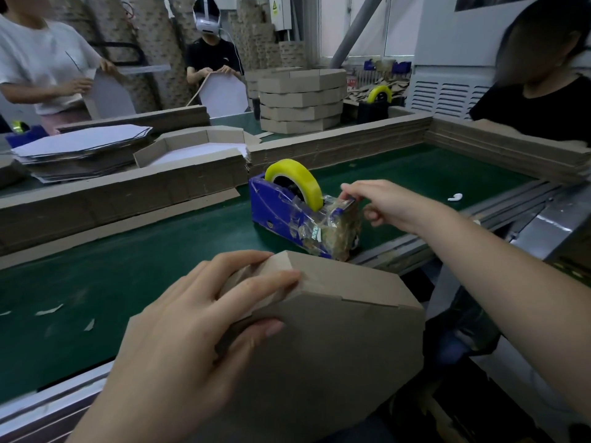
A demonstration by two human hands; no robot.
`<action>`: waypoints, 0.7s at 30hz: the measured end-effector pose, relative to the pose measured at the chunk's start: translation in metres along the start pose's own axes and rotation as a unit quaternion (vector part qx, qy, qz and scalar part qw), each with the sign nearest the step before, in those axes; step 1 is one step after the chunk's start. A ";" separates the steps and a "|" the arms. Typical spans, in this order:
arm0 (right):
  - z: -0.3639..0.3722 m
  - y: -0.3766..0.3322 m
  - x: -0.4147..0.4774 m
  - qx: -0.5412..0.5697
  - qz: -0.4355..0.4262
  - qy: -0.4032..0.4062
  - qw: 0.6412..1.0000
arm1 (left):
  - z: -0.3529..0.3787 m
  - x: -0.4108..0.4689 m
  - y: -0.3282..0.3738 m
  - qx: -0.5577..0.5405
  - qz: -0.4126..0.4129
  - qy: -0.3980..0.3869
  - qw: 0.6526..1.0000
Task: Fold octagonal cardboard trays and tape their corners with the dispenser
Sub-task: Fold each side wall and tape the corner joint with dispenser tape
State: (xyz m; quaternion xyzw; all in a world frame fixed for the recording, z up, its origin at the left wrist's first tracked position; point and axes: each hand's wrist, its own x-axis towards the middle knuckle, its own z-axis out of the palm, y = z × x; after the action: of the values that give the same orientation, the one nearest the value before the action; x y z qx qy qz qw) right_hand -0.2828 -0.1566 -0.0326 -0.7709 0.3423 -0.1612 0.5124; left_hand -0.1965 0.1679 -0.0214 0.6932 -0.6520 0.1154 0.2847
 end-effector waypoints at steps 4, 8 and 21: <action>0.001 -0.001 0.002 0.042 -0.002 -0.055 0.998 | 0.000 -0.001 -0.001 0.004 0.000 0.000 1.000; 0.002 -0.005 0.002 0.126 0.053 -0.037 0.990 | 0.000 -0.001 -0.002 0.009 -0.010 0.004 1.000; 0.016 -0.010 -0.011 0.257 0.038 0.060 0.964 | 0.001 0.001 -0.003 0.000 -0.009 0.007 1.000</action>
State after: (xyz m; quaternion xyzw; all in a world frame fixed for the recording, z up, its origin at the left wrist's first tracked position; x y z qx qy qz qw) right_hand -0.2775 -0.1357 -0.0295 -0.5886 0.3488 -0.2700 0.6775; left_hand -0.1933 0.1664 -0.0228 0.6981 -0.6437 0.1184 0.2902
